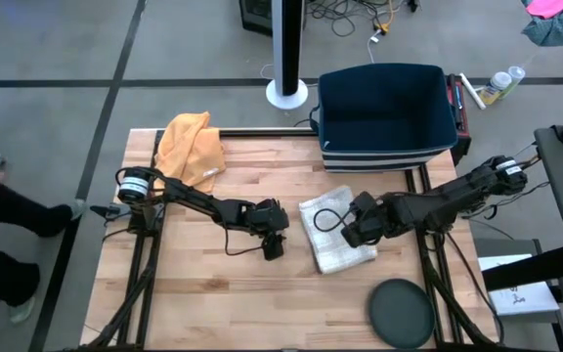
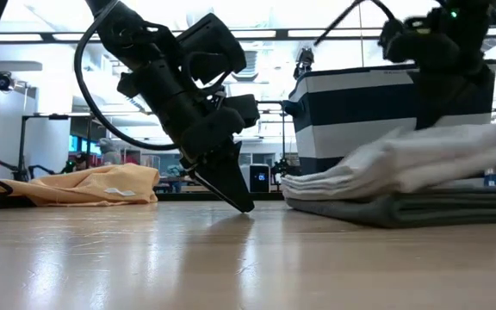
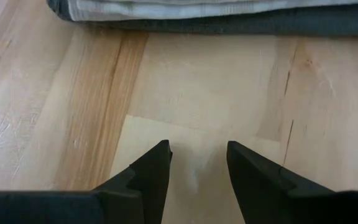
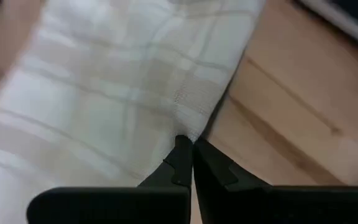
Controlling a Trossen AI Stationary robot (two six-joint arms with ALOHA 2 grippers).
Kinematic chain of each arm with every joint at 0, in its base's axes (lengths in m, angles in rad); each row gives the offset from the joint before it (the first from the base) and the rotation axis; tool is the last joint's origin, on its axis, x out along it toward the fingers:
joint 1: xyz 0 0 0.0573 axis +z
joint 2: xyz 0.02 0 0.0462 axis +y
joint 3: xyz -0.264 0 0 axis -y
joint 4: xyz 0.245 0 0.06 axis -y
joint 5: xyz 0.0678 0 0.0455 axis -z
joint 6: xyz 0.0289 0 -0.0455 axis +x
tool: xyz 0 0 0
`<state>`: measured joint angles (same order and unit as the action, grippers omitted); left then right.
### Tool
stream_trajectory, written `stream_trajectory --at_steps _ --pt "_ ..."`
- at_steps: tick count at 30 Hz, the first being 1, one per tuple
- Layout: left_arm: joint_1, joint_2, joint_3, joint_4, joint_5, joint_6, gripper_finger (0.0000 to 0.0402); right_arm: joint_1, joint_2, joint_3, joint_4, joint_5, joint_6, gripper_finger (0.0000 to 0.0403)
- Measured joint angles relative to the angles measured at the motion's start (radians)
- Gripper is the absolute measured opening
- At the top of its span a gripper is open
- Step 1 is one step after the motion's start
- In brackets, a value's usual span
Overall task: Fold kitchen towel into neat rectangle
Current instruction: Stack the white patterned towel on top of the gray towel
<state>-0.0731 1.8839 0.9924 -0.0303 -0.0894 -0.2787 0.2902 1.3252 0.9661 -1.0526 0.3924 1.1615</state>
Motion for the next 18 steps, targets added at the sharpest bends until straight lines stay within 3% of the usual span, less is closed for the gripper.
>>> stream_trajectory --at_steps 13,18 --pt "-0.001 -0.001 0.0 -0.005 0.0 0.001 0.0152 -0.036 0.1 -0.098 0.071 -0.098 0.002 0.0003" --pt "-0.001 -0.001 0.0 -0.003 0.0 0.001 0.0152 -0.042 0.084 -0.08 0.045 -0.151 -0.011 0.0049"
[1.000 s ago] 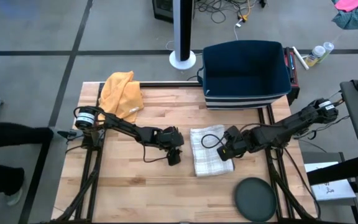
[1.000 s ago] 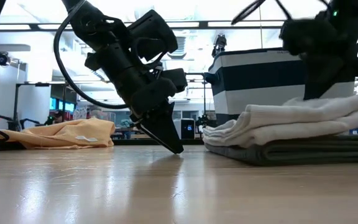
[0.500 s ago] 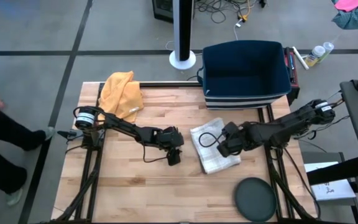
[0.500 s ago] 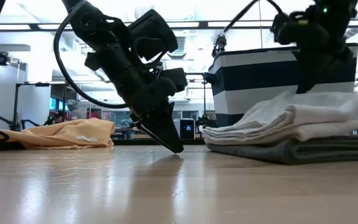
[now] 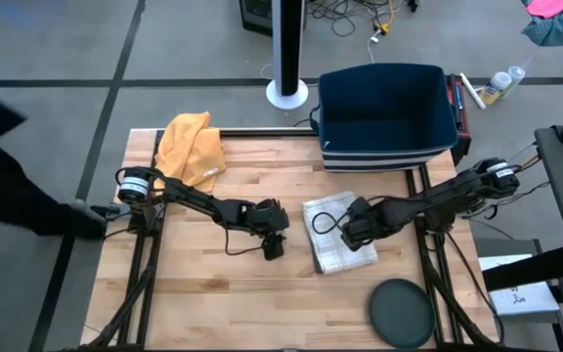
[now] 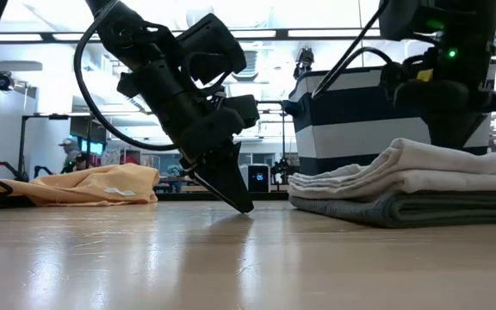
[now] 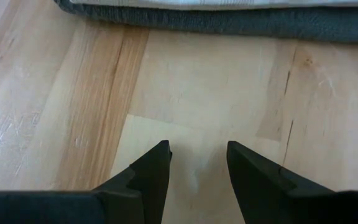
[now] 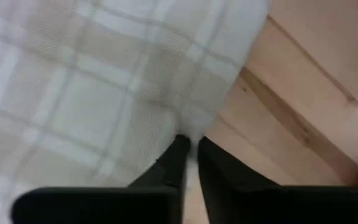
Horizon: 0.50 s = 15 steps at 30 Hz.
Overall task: Fold kitchen towel into neat rectangle
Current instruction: Stack the white patterned towel on top of the gray towel
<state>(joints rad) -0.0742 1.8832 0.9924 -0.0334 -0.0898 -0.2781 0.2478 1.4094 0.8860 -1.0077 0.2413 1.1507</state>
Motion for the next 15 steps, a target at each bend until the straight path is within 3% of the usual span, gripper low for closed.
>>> stream_trajectory --at_steps 4,8,11,15 --pt "-0.003 0.0 0.0 0.019 0.0 0.0 0.0152 0.007 -0.036 0.051 -0.081 -0.017 -0.049 0.0109" --pt "-0.024 0.0 0.0 0.05 0.001 0.019 0.0152 0.078 -0.076 0.097 -0.054 -0.015 -0.225 0.0158" --pt "-0.058 0.0 0.0 0.116 0.005 0.044 0.0152 0.189 -0.072 0.099 0.061 -0.013 -0.421 0.0177" --pt "-0.126 0.006 0.0 0.227 0.011 0.089 0.0152 0.328 -0.006 0.069 0.305 0.006 -0.53 0.0176"
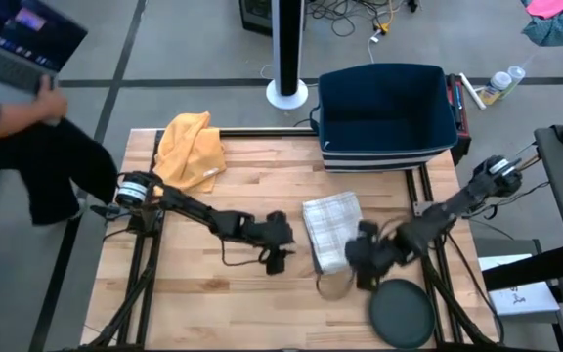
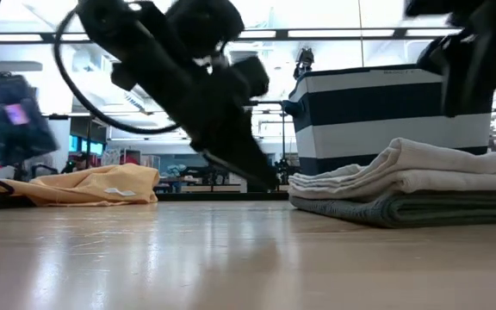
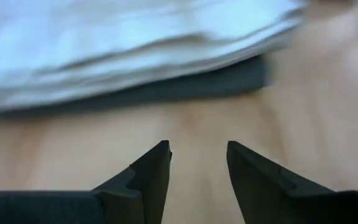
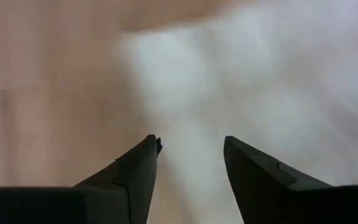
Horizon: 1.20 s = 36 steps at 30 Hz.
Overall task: Fold kitchen towel into neat rectangle
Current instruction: Stack the white patterned towel on top of the gray towel
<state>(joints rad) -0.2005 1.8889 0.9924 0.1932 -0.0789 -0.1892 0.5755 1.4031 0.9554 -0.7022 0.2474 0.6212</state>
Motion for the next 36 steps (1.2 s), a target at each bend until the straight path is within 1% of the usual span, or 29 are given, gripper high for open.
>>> stream_trajectory --at_steps 3,5,7,10,15,18,22,29,33,36 --pt "-0.047 0.017 0.002 0.07 0.002 0.024 0.0152 0.057 0.087 -0.003 0.086 0.108 -0.039 0.0168" --pt "-0.068 0.035 0.003 0.087 0.004 0.025 0.0152 0.075 0.151 0.014 0.08 0.176 -0.056 0.0166" --pt "-0.077 0.061 0.01 0.121 0.001 0.021 0.0152 0.075 0.212 0.04 0.056 0.206 -0.09 0.017" --pt "-0.08 0.11 0.024 0.156 -0.01 -0.003 0.0152 0.074 0.286 0.098 0.061 0.229 -0.15 0.0188" --pt "-0.08 0.192 0.069 0.166 -0.02 -0.017 0.0152 0.075 0.364 0.177 0.03 0.241 -0.169 0.0225" --pt "-0.08 0.229 0.105 0.177 -0.025 -0.01 0.0152 0.07 0.389 0.192 0.028 0.254 -0.167 0.0233" --pt "-0.08 0.254 0.14 0.176 -0.025 0.005 0.0152 0.053 0.415 0.195 0.027 0.253 -0.16 0.0223" --pt "-0.079 0.255 0.146 0.171 -0.016 0.005 0.0152 0.023 0.414 0.196 0.032 0.273 -0.157 0.0195" --pt "-0.079 0.255 0.146 0.17 -0.016 0.005 0.0152 0.014 0.429 0.195 0.03 0.245 -0.168 0.0184" --pt "-0.079 0.255 0.148 0.169 -0.016 0.005 0.0152 0.013 0.429 0.199 0.028 0.244 -0.161 0.0178"
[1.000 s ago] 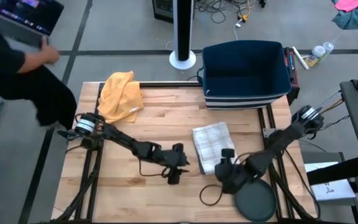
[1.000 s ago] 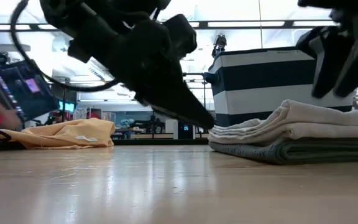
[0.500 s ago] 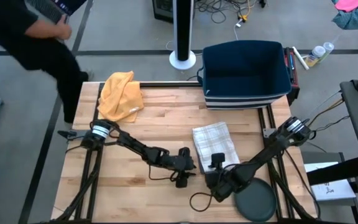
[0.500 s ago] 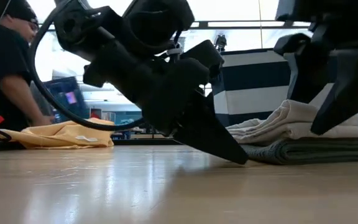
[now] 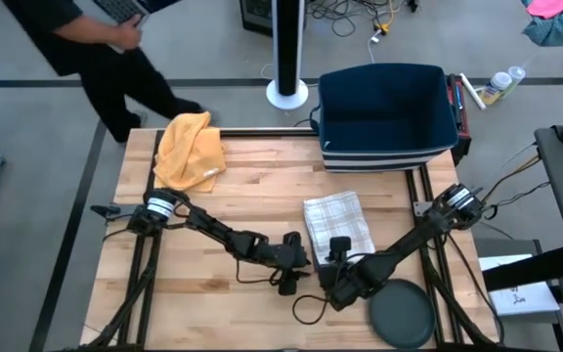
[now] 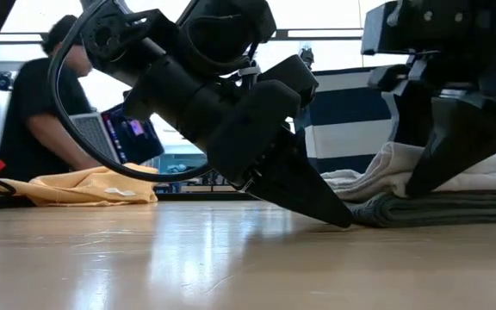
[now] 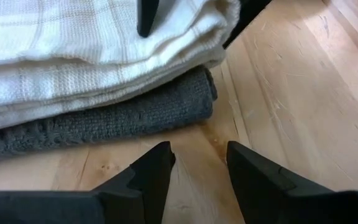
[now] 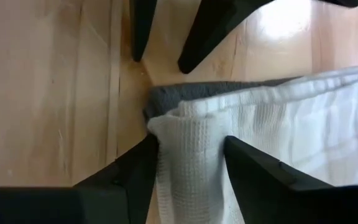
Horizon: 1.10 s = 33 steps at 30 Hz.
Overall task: Fold kitchen towel into neat rectangle
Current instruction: Stack the white patterned towel on top of the gray towel
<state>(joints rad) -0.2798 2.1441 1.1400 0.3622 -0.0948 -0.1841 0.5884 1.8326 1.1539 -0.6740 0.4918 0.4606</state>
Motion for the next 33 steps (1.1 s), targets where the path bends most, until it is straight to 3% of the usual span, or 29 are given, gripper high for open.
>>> stream_trajectory --at_steps 7,16,24,33 --pt "0.0 0.001 0.002 0.005 0.0 0.0 0.0152 -0.007 -0.004 0.011 0.002 0.005 0.003 0.0135" --pt "0.0 0.002 0.005 0.008 0.0 0.0 0.0152 -0.027 -0.018 0.029 -0.007 -0.001 0.017 0.0012" --pt "0.005 0.002 0.005 0.011 0.0 0.0 0.0152 -0.035 -0.028 0.095 -0.017 0.008 0.01 0.0024" --pt "0.005 -0.002 0.005 -0.008 0.001 0.001 0.0152 -0.044 0.0 0.07 -0.017 -0.003 0.039 0.0021"
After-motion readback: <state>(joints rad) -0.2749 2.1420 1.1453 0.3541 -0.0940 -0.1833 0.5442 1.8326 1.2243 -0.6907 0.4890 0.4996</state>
